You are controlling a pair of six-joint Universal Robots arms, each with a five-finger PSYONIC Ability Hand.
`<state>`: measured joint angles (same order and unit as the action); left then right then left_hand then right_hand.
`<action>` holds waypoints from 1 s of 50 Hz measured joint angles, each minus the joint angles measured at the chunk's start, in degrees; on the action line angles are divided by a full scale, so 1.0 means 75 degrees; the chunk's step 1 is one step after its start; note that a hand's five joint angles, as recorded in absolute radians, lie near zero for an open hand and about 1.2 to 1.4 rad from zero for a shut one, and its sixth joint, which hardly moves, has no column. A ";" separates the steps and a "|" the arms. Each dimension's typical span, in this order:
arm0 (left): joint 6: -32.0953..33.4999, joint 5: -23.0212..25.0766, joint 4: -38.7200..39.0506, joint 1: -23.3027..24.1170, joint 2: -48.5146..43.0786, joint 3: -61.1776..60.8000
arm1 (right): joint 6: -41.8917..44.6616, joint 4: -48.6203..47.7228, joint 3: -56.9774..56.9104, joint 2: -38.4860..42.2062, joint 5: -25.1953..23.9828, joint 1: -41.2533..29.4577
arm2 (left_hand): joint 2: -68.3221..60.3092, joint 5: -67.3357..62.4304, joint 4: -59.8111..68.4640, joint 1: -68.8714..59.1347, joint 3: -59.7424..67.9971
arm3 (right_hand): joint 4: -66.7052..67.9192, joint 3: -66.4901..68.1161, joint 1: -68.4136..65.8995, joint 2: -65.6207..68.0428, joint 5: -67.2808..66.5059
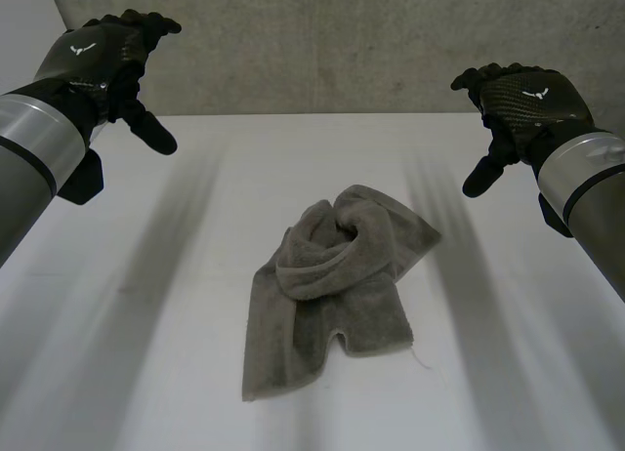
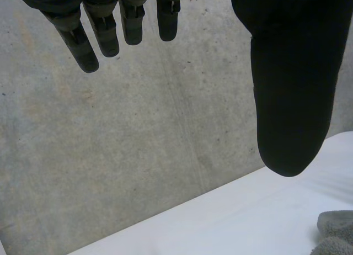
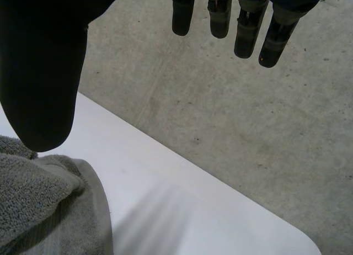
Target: Fold the towel.
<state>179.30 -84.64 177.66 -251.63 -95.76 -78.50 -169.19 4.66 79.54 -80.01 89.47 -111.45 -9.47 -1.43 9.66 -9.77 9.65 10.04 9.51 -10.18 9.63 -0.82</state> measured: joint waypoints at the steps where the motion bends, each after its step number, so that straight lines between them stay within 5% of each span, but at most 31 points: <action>1: 0.0002 0.0000 -0.0002 0.0000 -0.0004 -0.0002 | 0.0000 0.0000 0.0000 0.0002 0.0000 0.0000 | 0.0000 0.0000 0.0000 0.0000 0.0000 | 0.0000 0.0000 0.0000 0.0000 0.0000; 11: 0.0017 0.0015 -0.0009 0.0057 -0.0154 -0.0009 | 0.0081 0.0038 -0.0036 0.0085 -0.0232 0.0014 | -0.0001 0.0000 0.0000 0.0000 0.0000 | 0.0000 0.0000 0.0000 0.0000 0.0000; 22: 0.0015 0.0431 -0.0068 0.0458 -0.1145 0.0000 | 0.1369 0.0834 -0.0371 0.0936 -0.1258 0.0076 | -0.0165 0.0000 0.0122 -0.0093 0.0124 | 0.0000 0.0000 0.0000 0.0000 0.0000; 28: 0.0006 0.0677 -0.0053 0.0808 -0.2277 -0.0035 | 0.1780 0.1115 -0.0748 0.1678 -0.1638 0.0106 | -0.0171 0.0000 0.0135 -0.0098 0.0140 | 0.0000 0.0000 0.0000 0.0000 0.0000; 37: -0.0098 0.0705 0.0070 0.1227 -0.3623 -0.0282 | 0.1924 0.1100 -0.2068 0.3535 -0.3615 0.0234 | -0.0745 -0.0444 0.0703 -0.0709 0.0720 | 0.0233 0.0319 -0.0485 0.0295 -0.0175; 50: -0.1252 0.0610 0.1562 0.1523 -0.3905 -0.1063 | 0.2867 0.1166 -0.4240 0.5494 -0.4159 0.0296 | -0.1821 -0.1555 0.1799 -0.1776 0.1794 | 0.1411 0.1483 -0.1821 0.1455 -0.1274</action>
<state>169.91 -80.07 189.38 -240.21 -125.05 -86.47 -147.69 13.40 47.75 -38.80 58.28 -109.23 -23.12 -13.09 23.15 -23.09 23.11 20.62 20.64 -23.84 20.55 -10.38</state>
